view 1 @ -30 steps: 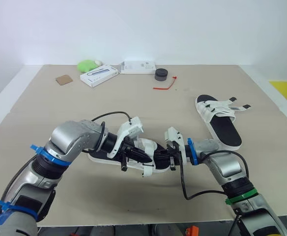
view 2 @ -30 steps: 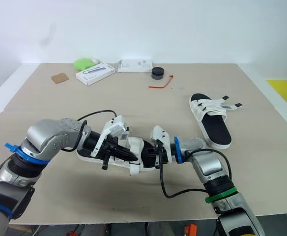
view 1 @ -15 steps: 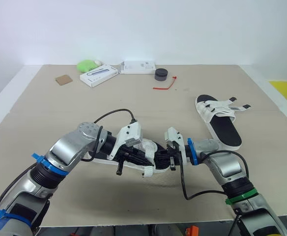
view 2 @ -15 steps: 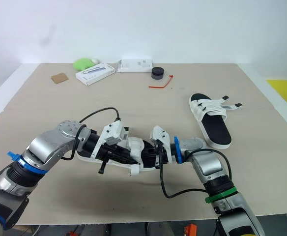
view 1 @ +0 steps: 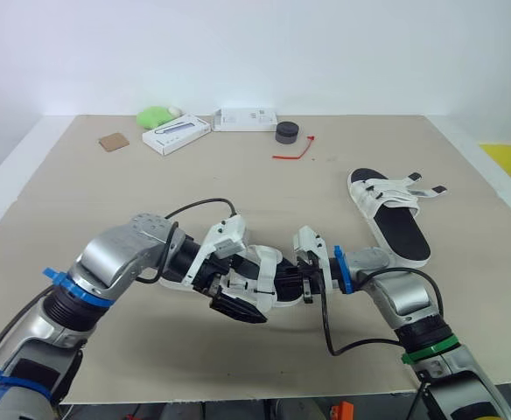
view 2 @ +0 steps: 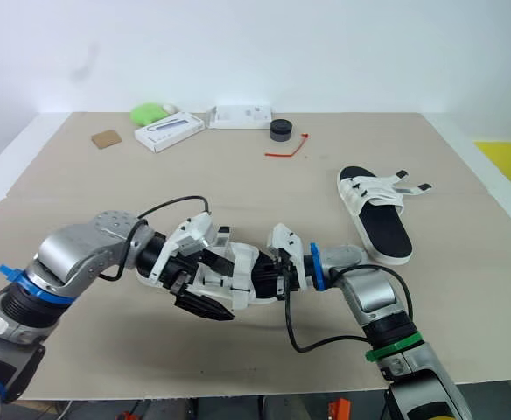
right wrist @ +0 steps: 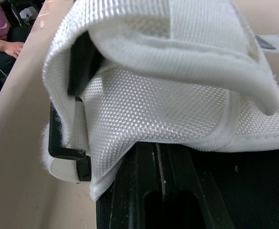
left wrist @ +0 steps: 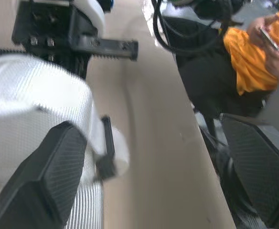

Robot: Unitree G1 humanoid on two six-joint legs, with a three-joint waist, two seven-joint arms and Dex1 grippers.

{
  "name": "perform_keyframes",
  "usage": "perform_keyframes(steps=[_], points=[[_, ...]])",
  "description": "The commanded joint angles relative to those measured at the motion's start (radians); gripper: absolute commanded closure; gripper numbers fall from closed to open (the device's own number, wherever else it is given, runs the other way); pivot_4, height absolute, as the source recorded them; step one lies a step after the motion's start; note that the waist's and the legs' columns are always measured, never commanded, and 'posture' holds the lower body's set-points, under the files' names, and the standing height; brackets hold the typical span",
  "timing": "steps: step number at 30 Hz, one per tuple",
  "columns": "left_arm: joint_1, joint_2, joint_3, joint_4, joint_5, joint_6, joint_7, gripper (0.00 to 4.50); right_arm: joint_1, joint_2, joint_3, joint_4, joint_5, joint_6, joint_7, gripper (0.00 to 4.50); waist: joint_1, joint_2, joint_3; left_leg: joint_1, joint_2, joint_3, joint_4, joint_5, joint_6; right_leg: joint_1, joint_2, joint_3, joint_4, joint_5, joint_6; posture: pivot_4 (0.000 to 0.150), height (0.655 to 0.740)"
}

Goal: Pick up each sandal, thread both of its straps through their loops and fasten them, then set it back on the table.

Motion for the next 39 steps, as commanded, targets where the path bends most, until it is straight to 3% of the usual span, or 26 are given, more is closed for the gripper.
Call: perform_keyframes(steps=[1,6,10,16,20,24,29,39], points=[[-0.015,0.055,-0.022,-0.013,0.024,0.016,-0.035,0.05,0.041,-0.023,0.042,0.063,-0.05,0.041,-0.017,4.5,0.0,0.0,0.0,0.0,0.0,0.0,0.0,0.0,0.0,0.0,0.0,0.0,0.0,0.0,0.0,0.15,0.74],[-0.038,0.102,-0.017,-0.007,0.05,0.025,-0.037,0.05,0.044,-0.024,0.039,0.058,-0.046,0.044,-0.018,4.5,0.001,0.0,0.0,0.0,0.0,0.0,0.0,0.0,0.0,-0.001,0.0,0.0,0.0,0.0,0.0,0.15,0.74],[-0.071,0.098,0.077,0.004,0.016,0.042,0.006,0.05,0.05,-0.025,0.037,0.053,-0.044,0.047,-0.02,4.5,0.001,0.0,0.001,0.0,0.0,0.0,0.0,0.0,0.0,-0.001,0.0,0.0,0.0,0.0,0.0,0.15,0.74],[0.017,0.083,0.292,-0.116,-0.201,0.134,0.035,0.05,0.051,-0.024,0.036,0.056,-0.045,0.048,-0.018,4.5,0.0,-0.002,0.002,-0.001,0.0,0.0,0.0,-0.001,-0.001,-0.001,0.0,0.0,0.0,-0.001,0.001,0.15,0.74],[0.303,0.134,0.3,-0.264,-0.153,-0.001,0.041,0.05,0.041,-0.022,0.042,0.062,-0.045,0.051,-0.014,4.5,-0.006,0.002,0.0,0.001,0.001,0.004,-0.003,-0.003,-0.003,0.001,-0.001,0.004,0.0,-0.001,0.004,0.15,0.74],[0.485,0.122,0.284,-0.27,-0.029,-0.186,0.094,0.05,0.039,-0.025,0.045,0.058,-0.043,0.057,-0.009,4.5,0.003,-0.007,0.004,0.001,0.004,0.001,-0.001,-0.003,-0.003,-0.001,0.002,0.0,0.0,-0.003,-0.001,0.15,0.74],[0.551,0.031,0.243,-0.206,0.095,-0.349,0.203,0.05,0.057,-0.037,0.046,0.033,-0.036,0.069,-0.009,4.5,0.004,-0.005,0.004,0.002,0.002,0.004,0.001,-0.003,-0.004,-0.002,-0.003,0.003,-0.002,-0.003,-0.001,0.15,0.74],[0.511,-0.001,0.173,-0.15,0.075,-0.318,0.157,0.05,0.062,-0.046,0.039,0.015,-0.034,0.087,-0.011,4.5,0.003,-0.006,0.004,0.001,0.002,0.008,0.0,-0.005,-0.006,-0.002,-0.001,0.007,-0.002,-0.004,0.0,0.15,0.74]])
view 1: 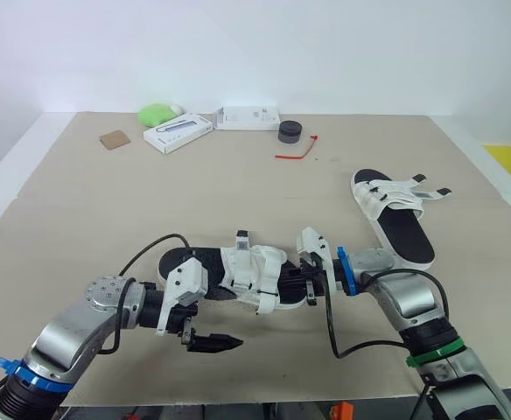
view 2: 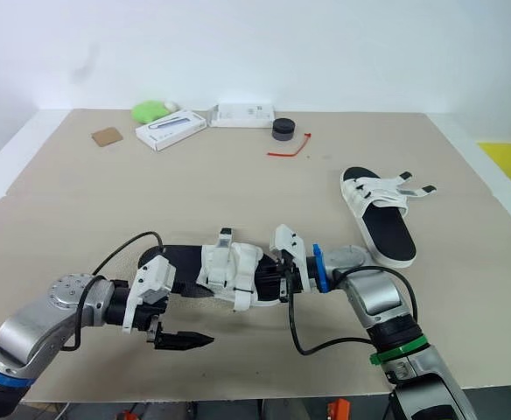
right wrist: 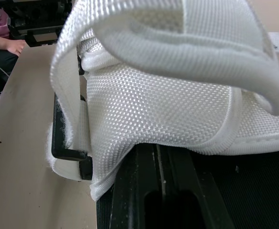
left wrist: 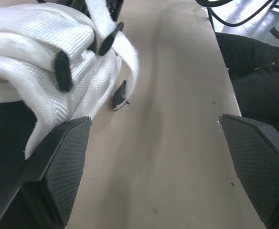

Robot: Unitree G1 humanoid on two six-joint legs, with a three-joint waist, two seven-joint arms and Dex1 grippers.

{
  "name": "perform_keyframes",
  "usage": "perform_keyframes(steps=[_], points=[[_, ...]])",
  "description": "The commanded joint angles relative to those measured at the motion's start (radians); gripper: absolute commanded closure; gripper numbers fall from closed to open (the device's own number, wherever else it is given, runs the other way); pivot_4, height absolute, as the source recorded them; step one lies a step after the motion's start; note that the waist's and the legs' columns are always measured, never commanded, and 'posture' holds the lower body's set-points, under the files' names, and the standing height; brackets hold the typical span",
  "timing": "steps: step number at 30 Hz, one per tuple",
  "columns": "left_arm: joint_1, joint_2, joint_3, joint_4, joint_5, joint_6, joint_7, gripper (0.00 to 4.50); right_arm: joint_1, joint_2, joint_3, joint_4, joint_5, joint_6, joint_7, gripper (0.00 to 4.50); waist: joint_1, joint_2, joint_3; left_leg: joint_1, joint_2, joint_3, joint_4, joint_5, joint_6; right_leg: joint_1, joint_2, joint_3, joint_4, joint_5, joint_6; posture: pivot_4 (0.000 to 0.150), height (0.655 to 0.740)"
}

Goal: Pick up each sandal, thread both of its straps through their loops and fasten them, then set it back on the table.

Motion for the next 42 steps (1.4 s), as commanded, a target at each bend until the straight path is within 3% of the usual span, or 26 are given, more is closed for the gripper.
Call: perform_keyframes(steps=[1,9,19,21,22,23,31,36,42], points=[[-0.036,-0.007,-0.025,0.024,-0.012,0.009,-0.026,0.05,0.045,-0.025,0.048,0.056,-0.042,0.053,-0.014,4.5,0.0,0.0,0.0,0.0,0.0,0.0,0.0,0.0,0.0,0.0,0.0,0.0,0.0,0.0,0.0,0.15,0.74],[-0.161,-0.117,-0.07,0.12,-0.061,0.134,-0.003,0.05,0.052,-0.029,0.045,0.042,-0.042,0.057,-0.02,4.5,0.0,0.0,0.0,0.0,-0.001,0.0,0.001,0.0,0.0,0.0,0.0,0.0,0.0,0.0,0.001,0.15,0.74],[-0.282,-0.172,-0.121,0.213,-0.019,0.127,-0.03,0.05,0.043,-0.026,0.046,0.053,-0.048,0.049,-0.022,4.5,0.001,0.0,0.0,0.0,-0.003,-0.001,0.002,0.0,0.0,0.001,0.0,0.002,0.0,0.001,0.003,0.15,0.74],[-0.303,-0.178,-0.128,0.224,-0.019,0.146,-0.027,0.74,0.04,-0.024,0.047,0.056,-0.048,0.046,-0.024,4.5,0.001,0.0,0.0,0.0,-0.004,0.0,0.003,0.0,0.0,0.001,0.0,0.004,0.0,0.001,0.004,0.15,0.74],[-0.31,-0.182,-0.13,0.226,-0.019,0.153,-0.027,0.74,0.04,-0.023,0.048,0.057,-0.048,0.046,-0.025,4.5,0.001,0.0,0.0,0.0,-0.005,-0.001,0.003,0.001,0.001,0.001,0.0,0.006,0.0,0.001,0.004,0.15,0.74],[-0.317,-0.185,-0.131,0.225,-0.023,0.166,-0.025,1.07,0.04,-0.023,0.048,0.057,-0.047,0.045,-0.026,4.5,0.001,0.0,0.0,0.0,-0.006,-0.001,0.003,0.001,0.001,0.001,0.0,0.007,0.0,0.002,0.004,0.15,0.74],[-0.333,-0.191,-0.117,0.206,-0.061,0.244,-0.011,4.44,0.041,-0.021,0.047,0.056,-0.047,0.044,-0.027,4.5,-0.001,0.0,0.0,-0.001,-0.006,0.001,0.002,0.001,0.001,0.003,0.001,0.01,0.0,0.001,0.006,0.15,0.74],[-0.353,-0.175,-0.084,0.178,-0.118,0.346,0.002,4.44,0.04,-0.021,0.045,0.06,-0.05,0.042,-0.026,4.5,-0.002,0.0,0.0,-0.001,-0.006,0.001,0.002,0.001,0.001,0.003,0.001,0.011,0.0,0.001,0.006,0.15,0.74],[-0.418,-0.079,0.035,0.097,-0.36,0.607,-0.05,4.44,0.036,-0.019,0.042,0.074,-0.052,0.036,-0.026,4.5,-0.003,-0.001,0.002,-0.002,-0.006,0.001,0.001,0.001,0.001,0.001,0.002,0.011,0.0,0.001,0.007,0.15,0.74]])
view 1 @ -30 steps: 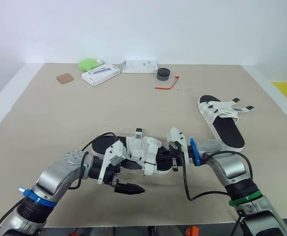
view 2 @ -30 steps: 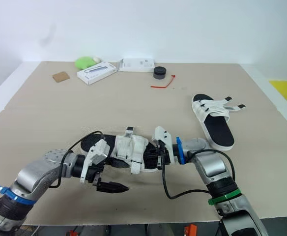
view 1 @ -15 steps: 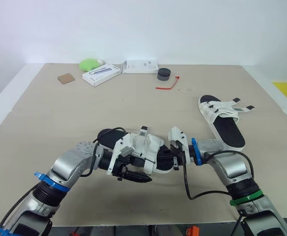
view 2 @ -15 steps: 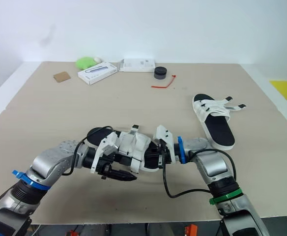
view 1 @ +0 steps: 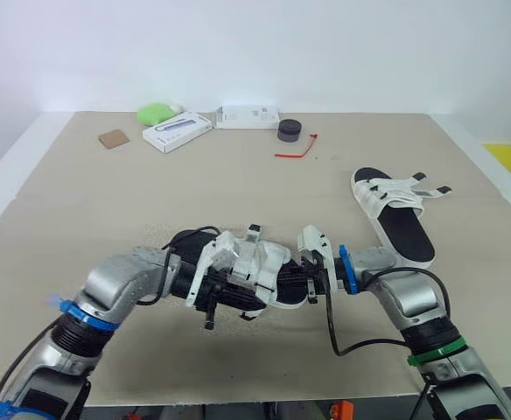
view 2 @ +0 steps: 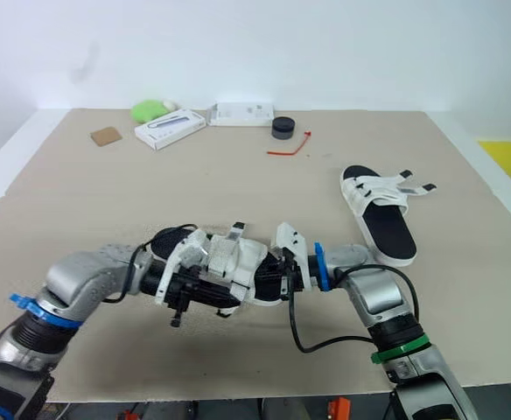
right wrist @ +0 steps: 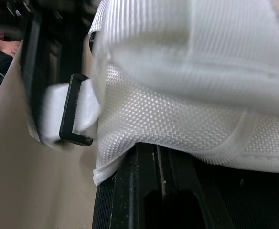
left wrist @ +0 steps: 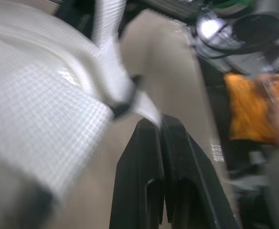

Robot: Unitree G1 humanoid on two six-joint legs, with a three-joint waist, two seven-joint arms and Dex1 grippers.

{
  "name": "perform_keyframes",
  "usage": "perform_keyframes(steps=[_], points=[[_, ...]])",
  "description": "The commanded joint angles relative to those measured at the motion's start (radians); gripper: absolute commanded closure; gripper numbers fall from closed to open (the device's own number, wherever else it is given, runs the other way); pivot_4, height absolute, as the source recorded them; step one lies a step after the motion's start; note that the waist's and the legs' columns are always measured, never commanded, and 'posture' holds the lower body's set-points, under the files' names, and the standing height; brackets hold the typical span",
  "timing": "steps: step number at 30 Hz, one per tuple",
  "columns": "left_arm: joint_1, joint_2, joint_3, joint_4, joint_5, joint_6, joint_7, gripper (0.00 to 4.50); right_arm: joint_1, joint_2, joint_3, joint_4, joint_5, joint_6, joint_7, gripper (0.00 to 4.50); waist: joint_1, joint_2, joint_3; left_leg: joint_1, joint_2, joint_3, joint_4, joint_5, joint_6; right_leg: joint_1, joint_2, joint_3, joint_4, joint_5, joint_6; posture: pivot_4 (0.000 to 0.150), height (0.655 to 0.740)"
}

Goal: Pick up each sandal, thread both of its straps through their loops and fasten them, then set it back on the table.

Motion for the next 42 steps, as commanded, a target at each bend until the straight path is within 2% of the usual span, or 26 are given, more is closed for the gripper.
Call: perform_keyframes(steps=[1,4,6,9,14,16,19,24,32,35,42], points=[[-0.072,0.047,0.103,-0.09,-0.178,0.134,-0.047,4.44,0.039,-0.014,0.049,0.081,-0.053,0.027,-0.022,4.5,0.0,-0.001,0.001,0.0,0.0,0.0,0.0,0.0,0.0,0.0,0.0,0.0,0.0,0.0,0.0,0.15,0.74],[-0.141,0.018,0.186,-0.058,-0.319,0.275,0.0,4.44,0.031,-0.002,0.05,0.093,-0.053,0.023,-0.025,4.5,0.0,-0.001,0.001,0.0,0.0,0.0,0.0,0.0,0.0,0.0,0.0,0.0,0.0,0.0,0.0,0.15,0.74],[-0.162,-0.018,0.216,-0.034,-0.351,0.323,0.051,4.44,0.027,0.002,0.051,0.097,-0.054,0.021,-0.027,4.5,-0.003,0.0,0.002,0.0,0.0,0.0,0.0,0.0,0.0,0.0,0.0,0.0,0.0,0.0,0.001,0.15,0.74],[-0.216,-0.125,0.283,0.088,-0.377,0.418,0.163,4.44,0.025,0.004,0.049,0.1,-0.055,0.018,-0.027,4.5,-0.003,-0.002,0.003,0.0,0.0,0.0,0.0,0.0,0.0,0.0,0.001,0.0,0.0,0.002,0.004,0.15,0.74],[-0.265,-0.255,0.361,0.23,-0.336,0.504,0.327,4.44,0.024,0.004,0.048,0.103,-0.057,0.014,-0.027,4.5,-0.003,-0.002,0.003,0.0,0.0,-0.002,0.0,0.0,0.0,0.0,0.002,0.0,0.0,0.003,0.005,0.15,0.74],[-0.293,-0.348,0.441,0.387,-0.257,0.509,0.474,4.44,0.03,0.001,0.041,0.095,-0.053,0.019,-0.033,4.5,0.0,-0.002,0.003,0.0,0.0,-0.001,0.001,0.0,0.0,0.0,0.002,0.0,0.0,0.003,0.005,0.15,0.74],[-0.323,-0.429,0.556,0.537,-0.186,0.509,0.625,4.44,0.049,-0.008,0.034,0.078,-0.051,0.021,-0.037,4.5,0.0,-0.002,0.003,0.001,-0.002,-0.003,0.003,0.001,0.0,0.002,0.001,0.0,0.0,0.005,0.007,0.15,0.74],[-0.363,-0.494,0.663,0.658,-0.126,0.488,0.777,4.44,0.071,-0.012,0.03,0.061,-0.047,0.026,-0.047,4.5,0.001,-0.003,0.003,0.002,-0.006,-0.009,0.003,0.004,-0.004,0.001,0.0,0.0,0.0,0.006,0.008,0.15,0.74],[-0.424,-0.535,0.7,0.753,-0.083,0.485,0.88,4.44,0.067,-0.013,0.032,0.058,-0.038,0.027,-0.061,4.5,0.001,-0.004,0.002,0.002,-0.013,-0.012,0.003,0.009,-0.008,0.002,-0.003,0.002,-0.001,0.007,0.008,0.15,0.74],[-0.417,-0.537,0.684,0.749,-0.054,0.487,0.916,3.62,0.07,-0.014,0.029,0.054,-0.034,0.028,-0.063,4.5,0.0,-0.005,0.002,0.002,-0.018,-0.016,0.003,0.009,-0.008,0.003,-0.006,0.002,-0.001,0.007,0.009,0.15,0.74],[-0.408,-0.549,0.695,0.745,-0.034,0.471,0.944,0.35,0.079,-0.015,0.028,0.05,-0.035,0.029,-0.066,4.5,-0.001,-0.008,-0.002,0.002,-0.023,-0.022,0.001,0.009,-0.008,0.003,-0.008,0.002,-0.001,0.006,0.009,0.15,0.74]])
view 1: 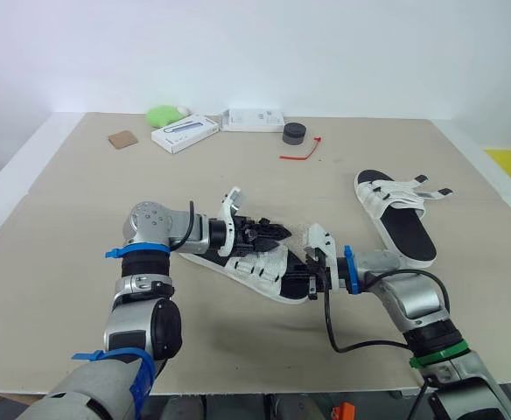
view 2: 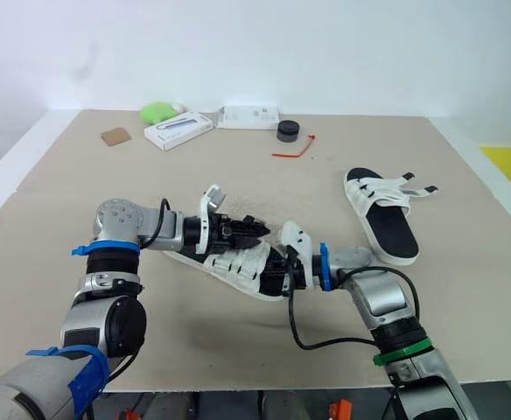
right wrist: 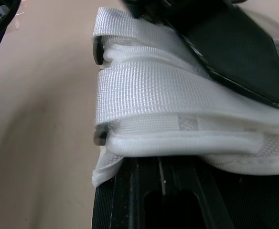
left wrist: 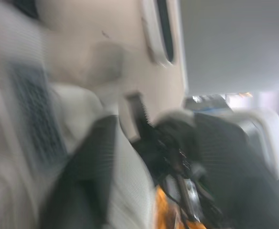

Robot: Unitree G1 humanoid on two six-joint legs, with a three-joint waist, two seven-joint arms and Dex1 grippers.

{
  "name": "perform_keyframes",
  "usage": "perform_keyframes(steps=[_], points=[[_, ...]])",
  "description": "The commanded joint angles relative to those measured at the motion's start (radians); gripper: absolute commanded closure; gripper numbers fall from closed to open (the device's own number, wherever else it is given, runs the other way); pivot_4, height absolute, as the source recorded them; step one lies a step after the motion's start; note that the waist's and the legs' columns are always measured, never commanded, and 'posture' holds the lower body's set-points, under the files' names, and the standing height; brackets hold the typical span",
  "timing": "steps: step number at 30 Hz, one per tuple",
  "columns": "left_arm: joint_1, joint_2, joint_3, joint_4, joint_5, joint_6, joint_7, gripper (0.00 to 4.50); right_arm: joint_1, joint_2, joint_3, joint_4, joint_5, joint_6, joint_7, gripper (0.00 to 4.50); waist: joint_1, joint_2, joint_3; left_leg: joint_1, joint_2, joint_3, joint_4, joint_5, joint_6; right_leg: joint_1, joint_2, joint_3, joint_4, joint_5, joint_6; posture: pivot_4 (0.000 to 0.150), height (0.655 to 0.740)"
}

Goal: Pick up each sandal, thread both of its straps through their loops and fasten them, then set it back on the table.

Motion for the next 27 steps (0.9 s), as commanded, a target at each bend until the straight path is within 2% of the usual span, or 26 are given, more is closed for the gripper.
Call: perform_keyframes(steps=[1,11,15,19,21,23,25,27], points=[[0.005,0.006,-0.012,0.012,0.063,-0.019,0.042,0.04,0.05,-0.013,0.054,0.048,-0.035,0.042,-0.002,4.5,0.0,0.0,-0.002,0.0,0.0,-0.001,0.0,0.0,0.0,0.001,0.0,0.0,0.0,-0.001,0.001,0.15,0.74],[-0.08,-0.003,-0.062,0.082,0.079,-0.139,-0.013,0.04,0.044,-0.007,0.057,0.053,-0.037,0.043,-0.001,4.5,-0.001,0.001,-0.003,0.0,0.0,-0.002,-0.001,-0.002,-0.002,0.001,0.0,0.0,0.0,-0.003,0.003,0.15,0.74],[-0.173,0.005,0.043,0.071,-0.022,-0.167,-0.063,0.04,0.054,-0.007,0.057,0.041,-0.035,0.046,-0.004,4.5,-0.003,0.0,0.001,-0.002,0.0,-0.002,-0.001,-0.002,-0.002,-0.001,0.0,0.0,0.0,-0.003,0.002,0.15,0.74],[-0.179,0.041,0.063,-0.062,-0.12,-0.106,-0.143,0.04,0.064,-0.009,0.057,0.03,-0.03,0.048,-0.006,4.5,-0.011,0.0,0.001,-0.005,0.0,-0.002,-0.005,-0.001,-0.002,-0.001,0.001,0.0,0.0,-0.004,0.004,0.15,0.74],[-0.145,0.098,0.02,-0.198,-0.18,-0.081,-0.234,0.04,0.065,-0.011,0.057,0.03,-0.027,0.048,-0.006,4.5,-0.013,0.0,0.002,-0.006,0.0,-0.002,-0.008,-0.002,-0.002,-0.002,0.001,0.0,0.0,-0.005,0.004,0.15,0.74],[-0.077,0.189,-0.081,-0.356,-0.193,-0.118,-0.364,0.04,0.062,-0.011,0.057,0.034,-0.025,0.047,-0.005,4.5,-0.019,0.001,0.002,-0.006,0.0,-0.002,-0.009,-0.002,-0.003,-0.002,0.001,0.001,0.0,-0.006,0.004,0.15,0.74],[0.01,0.304,-0.205,-0.486,-0.15,-0.21,-0.499,0.04,0.056,-0.011,0.057,0.039,-0.023,0.046,-0.005,4.5,-0.024,0.003,0.002,-0.005,0.0,-0.002,-0.01,-0.003,-0.004,-0.002,0.001,0.001,0.0,-0.006,0.004,0.15,0.74],[0.154,0.48,-0.365,-0.617,-0.011,-0.442,-0.707,0.04,0.05,-0.011,0.054,0.046,-0.022,0.045,-0.003,4.5,-0.024,0.003,0.003,-0.003,0.0,-0.002,-0.011,-0.003,-0.005,0.0,0.001,0.002,0.0,-0.007,0.003,0.15,0.74]])
